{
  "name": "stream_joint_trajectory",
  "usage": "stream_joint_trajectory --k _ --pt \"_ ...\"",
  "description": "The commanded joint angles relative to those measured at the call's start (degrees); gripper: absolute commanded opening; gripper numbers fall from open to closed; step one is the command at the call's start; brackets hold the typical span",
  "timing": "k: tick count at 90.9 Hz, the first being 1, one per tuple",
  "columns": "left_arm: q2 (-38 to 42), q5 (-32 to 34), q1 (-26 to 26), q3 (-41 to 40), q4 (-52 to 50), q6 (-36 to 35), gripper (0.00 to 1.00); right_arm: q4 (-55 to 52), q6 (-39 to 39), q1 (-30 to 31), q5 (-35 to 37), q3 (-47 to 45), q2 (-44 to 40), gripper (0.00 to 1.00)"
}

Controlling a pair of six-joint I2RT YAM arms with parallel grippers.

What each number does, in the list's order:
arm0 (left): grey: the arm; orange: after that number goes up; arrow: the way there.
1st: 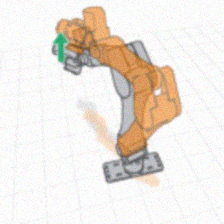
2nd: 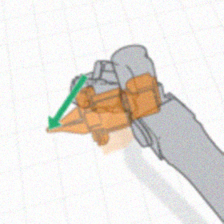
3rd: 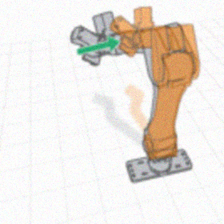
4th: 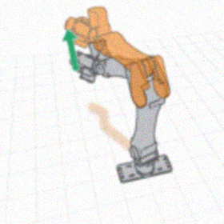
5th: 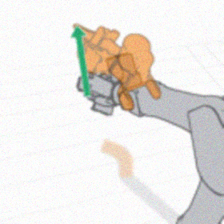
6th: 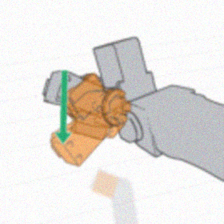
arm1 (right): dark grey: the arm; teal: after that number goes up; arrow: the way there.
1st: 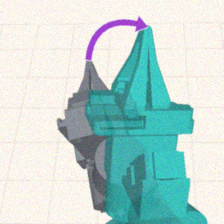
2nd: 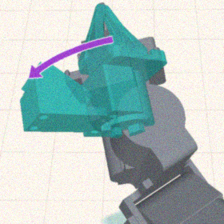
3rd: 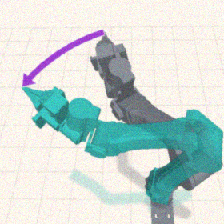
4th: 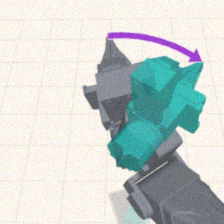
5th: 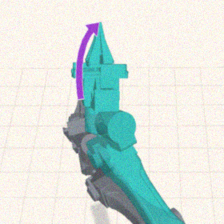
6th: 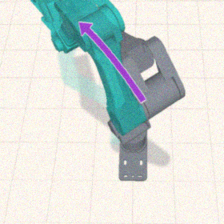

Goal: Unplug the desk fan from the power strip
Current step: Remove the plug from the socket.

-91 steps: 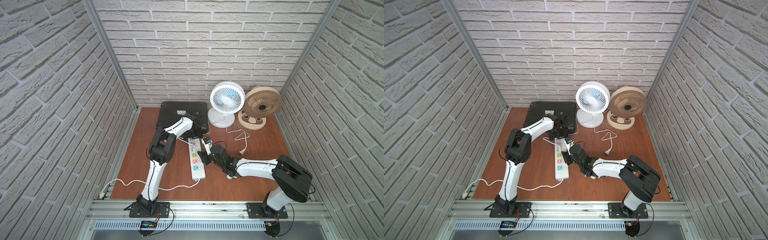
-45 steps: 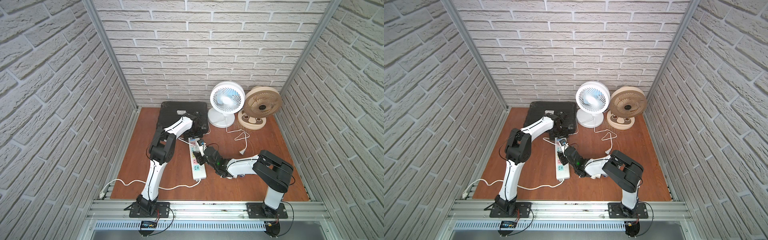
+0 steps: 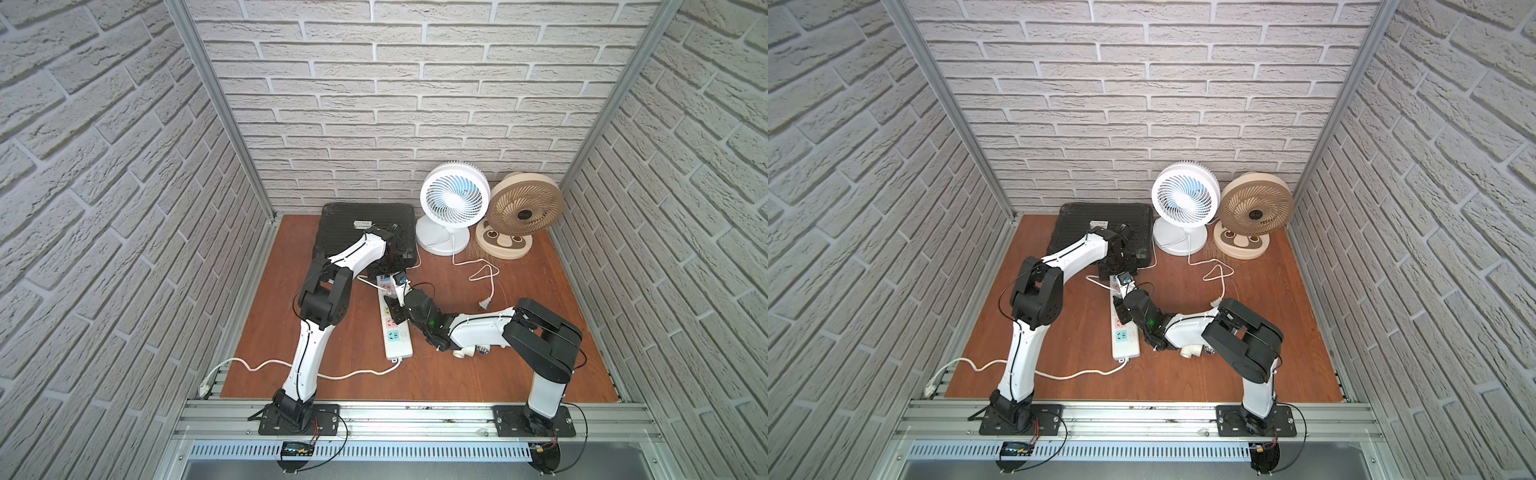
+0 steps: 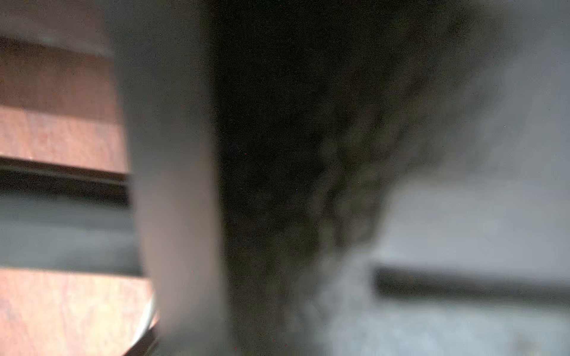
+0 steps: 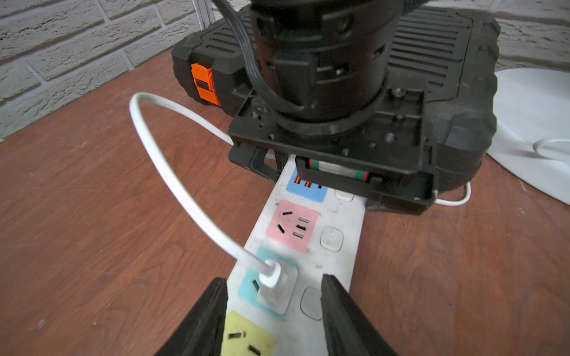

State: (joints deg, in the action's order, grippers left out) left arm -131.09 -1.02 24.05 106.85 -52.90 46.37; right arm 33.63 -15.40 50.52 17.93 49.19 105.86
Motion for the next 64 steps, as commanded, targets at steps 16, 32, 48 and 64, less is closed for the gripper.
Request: stream_joint_trajectory --k 16,32,48,64 --pt "-7.13 -8.15 1.14 -4.73 -14.39 3.55 0.0 -0.56 -2.28 0.28 -0.25 0.55 0.94 0.48" --pt "-7.38 -7.92 1.15 -4.61 -14.51 3.38 0.0 -3.12 -2.52 0.27 -0.02 3.3 2.59 0.44" --pt "-7.65 -7.99 1.0 -4.25 -14.51 3.29 0.0 -3.83 -2.61 -0.09 0.4 4.76 3.41 0.41" --pt "-7.69 -7.93 1.0 -4.21 -14.6 3.2 0.0 -4.7 -2.66 -0.63 0.23 6.15 4.21 0.36"
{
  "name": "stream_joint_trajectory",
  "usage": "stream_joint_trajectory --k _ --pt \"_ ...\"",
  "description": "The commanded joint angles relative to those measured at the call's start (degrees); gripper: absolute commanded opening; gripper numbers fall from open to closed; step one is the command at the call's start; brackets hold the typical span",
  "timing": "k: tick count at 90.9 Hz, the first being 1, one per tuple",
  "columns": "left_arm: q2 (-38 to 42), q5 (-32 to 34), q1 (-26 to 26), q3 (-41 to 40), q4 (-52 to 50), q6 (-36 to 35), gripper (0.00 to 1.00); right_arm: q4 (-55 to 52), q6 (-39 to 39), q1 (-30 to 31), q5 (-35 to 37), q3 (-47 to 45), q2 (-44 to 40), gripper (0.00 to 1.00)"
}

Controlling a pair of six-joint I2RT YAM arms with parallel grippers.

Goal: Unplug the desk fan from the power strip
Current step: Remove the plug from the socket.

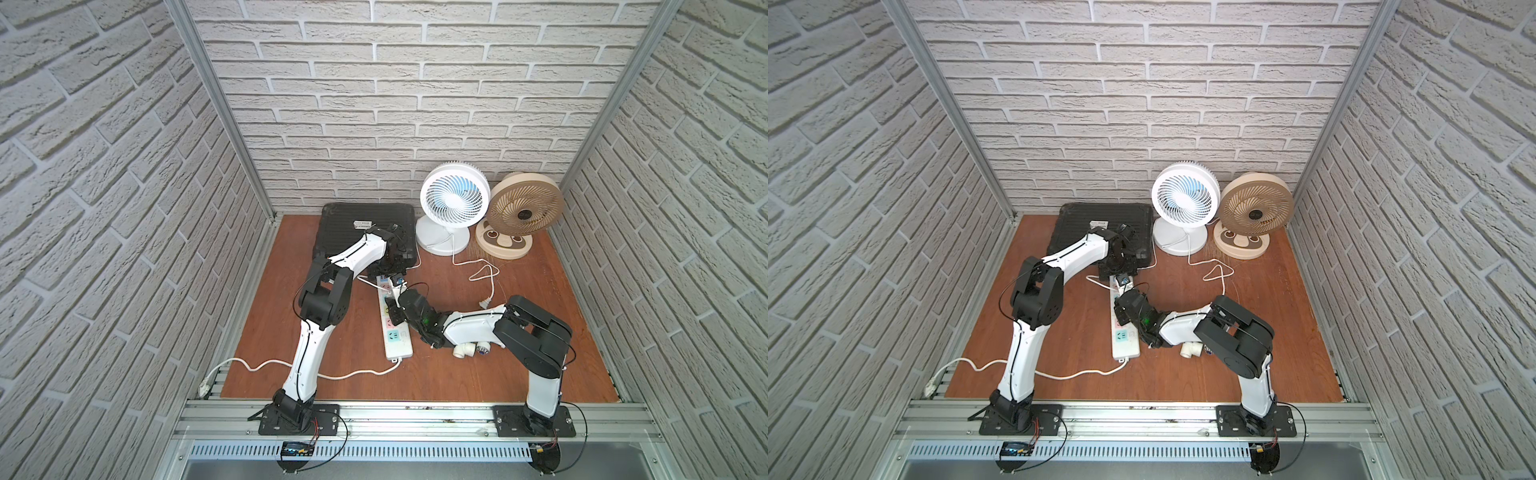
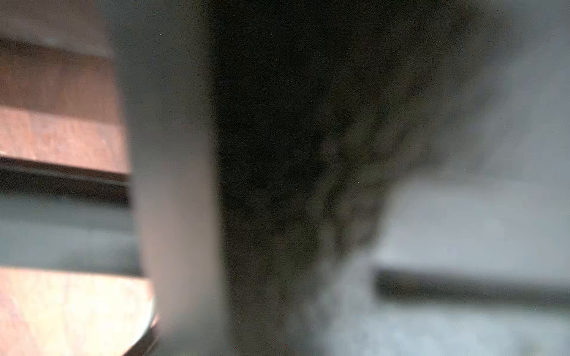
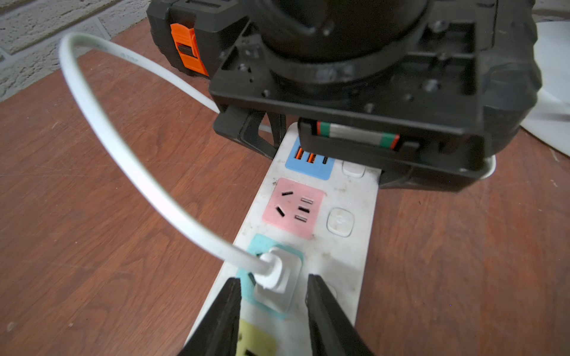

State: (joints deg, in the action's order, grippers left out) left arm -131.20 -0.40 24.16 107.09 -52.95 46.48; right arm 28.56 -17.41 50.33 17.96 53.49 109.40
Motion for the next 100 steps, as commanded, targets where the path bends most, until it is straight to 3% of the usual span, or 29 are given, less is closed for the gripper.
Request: stream_joint_trajectory --k 1,39,66,100 --pt "-7.63 -8.6 0.93 -4.44 -14.55 3.05 0.0 0.37 -0.63 -0.42 0.23 1.9 0.7 0.36" --pt "-7.89 -7.68 0.71 -3.93 -15.08 3.09 0.0 0.18 0.65 -0.55 0.0 2.75 1.42 0.2" --pt "-6.35 -1.72 1.41 -1.82 -16.13 1.94 0.0 1.7 0.67 -0.5 -1.12 1.69 1.1 0.03" --pt "-5.45 -0.32 3.31 -3.31 -14.94 1.53 0.0 3.83 -2.45 0.18 -3.08 -1.93 -1.15 0.03"
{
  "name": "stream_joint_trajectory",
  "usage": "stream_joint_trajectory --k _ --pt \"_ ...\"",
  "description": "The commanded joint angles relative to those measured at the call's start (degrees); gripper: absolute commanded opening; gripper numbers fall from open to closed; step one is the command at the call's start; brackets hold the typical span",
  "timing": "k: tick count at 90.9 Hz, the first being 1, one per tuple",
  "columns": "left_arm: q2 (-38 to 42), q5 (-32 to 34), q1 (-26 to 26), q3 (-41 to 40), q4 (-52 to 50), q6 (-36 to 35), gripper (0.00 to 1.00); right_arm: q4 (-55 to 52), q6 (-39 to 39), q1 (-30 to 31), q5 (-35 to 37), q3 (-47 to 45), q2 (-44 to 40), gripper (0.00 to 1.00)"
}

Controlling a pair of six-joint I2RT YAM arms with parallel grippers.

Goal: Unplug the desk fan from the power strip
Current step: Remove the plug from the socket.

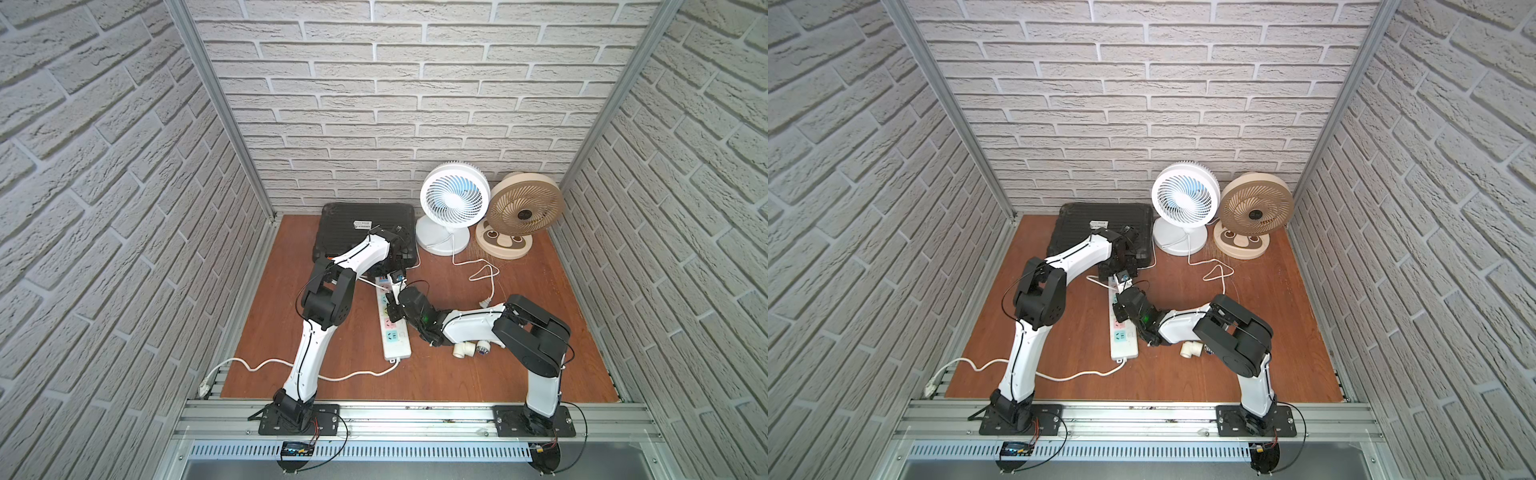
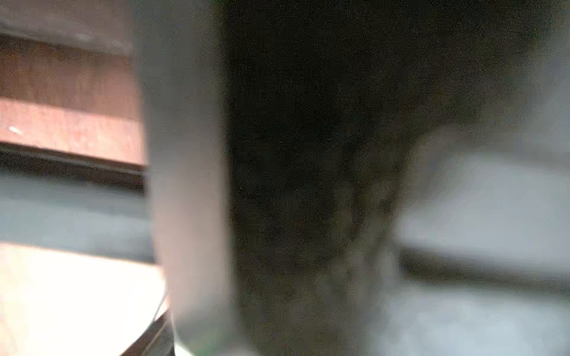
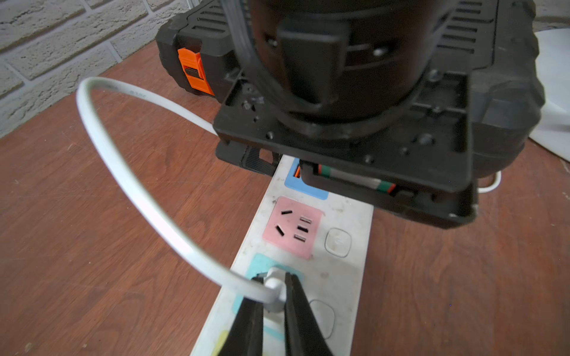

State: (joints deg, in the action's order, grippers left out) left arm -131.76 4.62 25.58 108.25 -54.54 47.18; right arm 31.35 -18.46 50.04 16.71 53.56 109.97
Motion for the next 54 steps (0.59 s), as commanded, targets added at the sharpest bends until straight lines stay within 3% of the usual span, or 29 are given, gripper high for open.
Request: stream_joint_trajectory --k 1,54 --pt "-4.85 -5.38 2.0 -4.59 -13.28 0.86 0.0 1.07 -1.51 0.53 -1.85 -2.28 -1.96 0.03" --pt "-2.4 -6.95 2.68 -9.93 -9.84 1.12 0.0 -0.95 -3.63 2.77 -1.42 -4.33 -5.44 0.03"
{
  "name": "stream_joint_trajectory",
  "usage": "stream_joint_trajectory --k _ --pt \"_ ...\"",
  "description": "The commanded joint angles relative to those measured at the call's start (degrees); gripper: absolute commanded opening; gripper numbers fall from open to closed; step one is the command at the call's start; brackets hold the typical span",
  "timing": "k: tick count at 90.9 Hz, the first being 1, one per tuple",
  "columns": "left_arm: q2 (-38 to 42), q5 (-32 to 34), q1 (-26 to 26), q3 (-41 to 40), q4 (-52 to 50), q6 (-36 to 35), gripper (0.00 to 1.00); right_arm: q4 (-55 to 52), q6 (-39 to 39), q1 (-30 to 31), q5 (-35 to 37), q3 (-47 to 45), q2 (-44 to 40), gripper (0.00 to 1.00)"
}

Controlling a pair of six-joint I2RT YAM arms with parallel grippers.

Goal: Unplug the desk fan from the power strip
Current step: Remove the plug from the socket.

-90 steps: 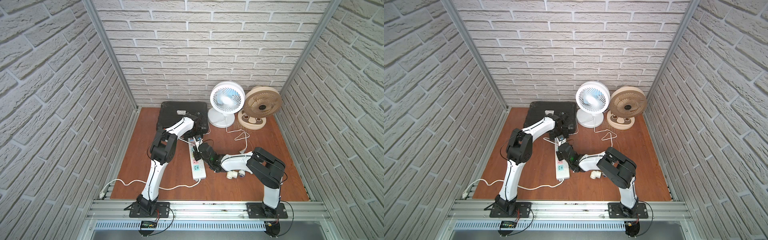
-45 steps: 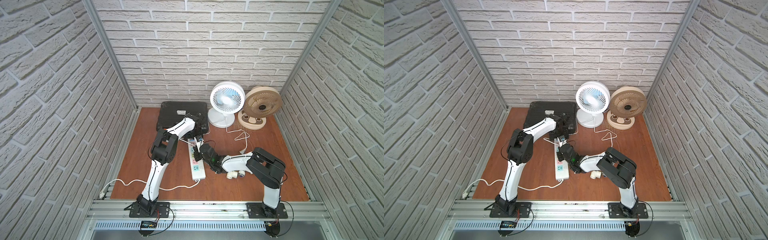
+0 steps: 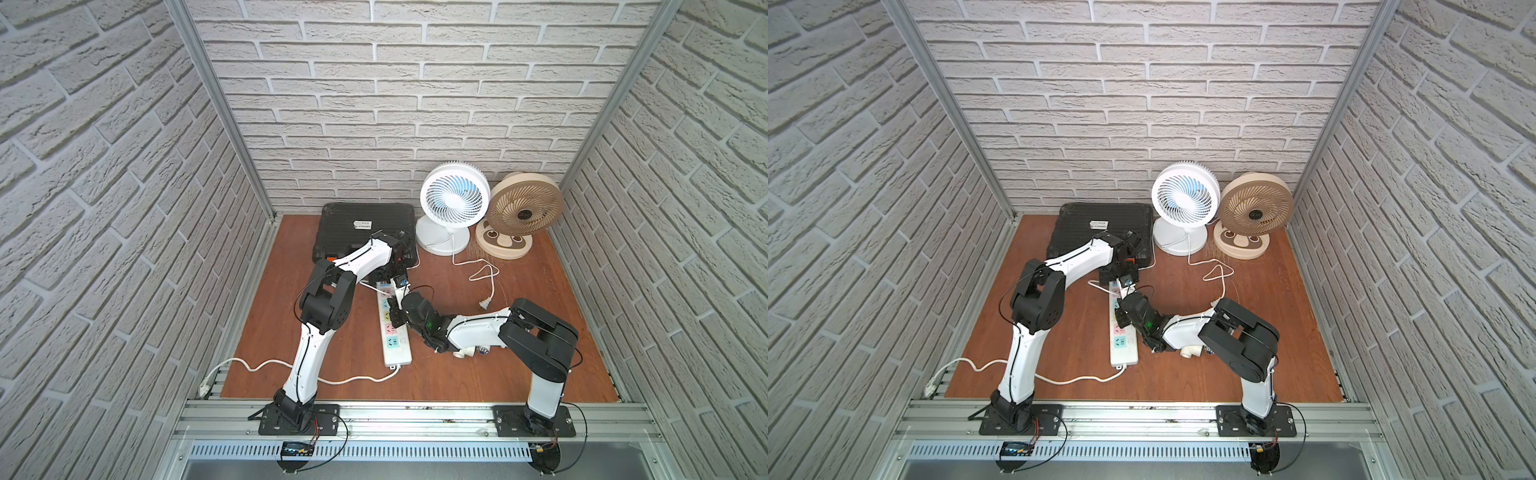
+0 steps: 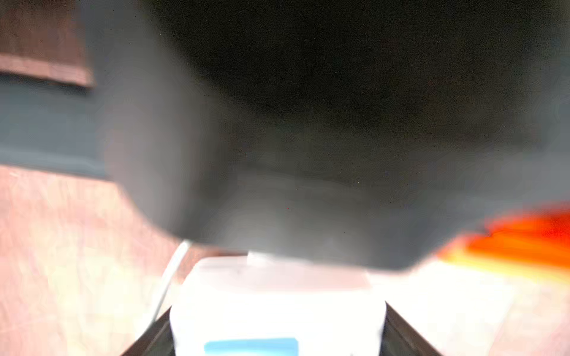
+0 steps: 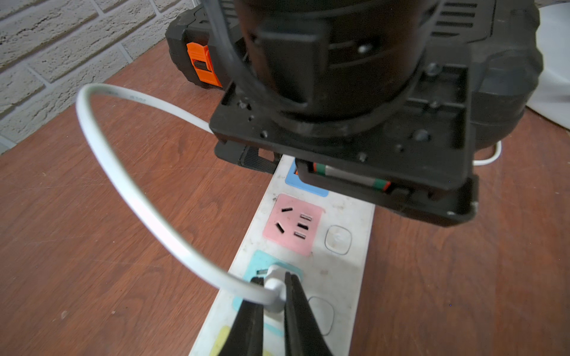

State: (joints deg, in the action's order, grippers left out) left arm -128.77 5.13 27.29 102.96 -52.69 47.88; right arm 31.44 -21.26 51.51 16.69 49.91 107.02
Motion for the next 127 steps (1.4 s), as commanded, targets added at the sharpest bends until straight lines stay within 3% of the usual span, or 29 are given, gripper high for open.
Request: stream_joint_trajectory --k 1,59,85,114,127 --pt "-5.41 -7.47 0.95 -4.63 -11.72 0.44 0.0 -1.12 -0.86 1.31 -1.44 -0.69 -2.46 0.03" --pt "-6.0 -9.13 0.13 -4.45 -11.46 0.29 0.0 -9.43 -2.47 1.32 -2.24 5.4 0.49 0.23" --pt "-6.18 -10.36 -0.37 -4.49 -11.26 0.29 0.0 -10.06 -2.3 1.3 -1.76 5.98 1.04 0.14" --pt "-7.55 -18.12 -1.9 -5.06 -9.95 0.32 0.0 -9.75 -1.52 1.34 -1.88 5.75 1.68 0.03" --pt "-7.72 -19.13 -2.08 -5.45 -9.71 0.37 0.0 -7.98 0.16 1.81 -2.61 5.71 1.65 0.03"
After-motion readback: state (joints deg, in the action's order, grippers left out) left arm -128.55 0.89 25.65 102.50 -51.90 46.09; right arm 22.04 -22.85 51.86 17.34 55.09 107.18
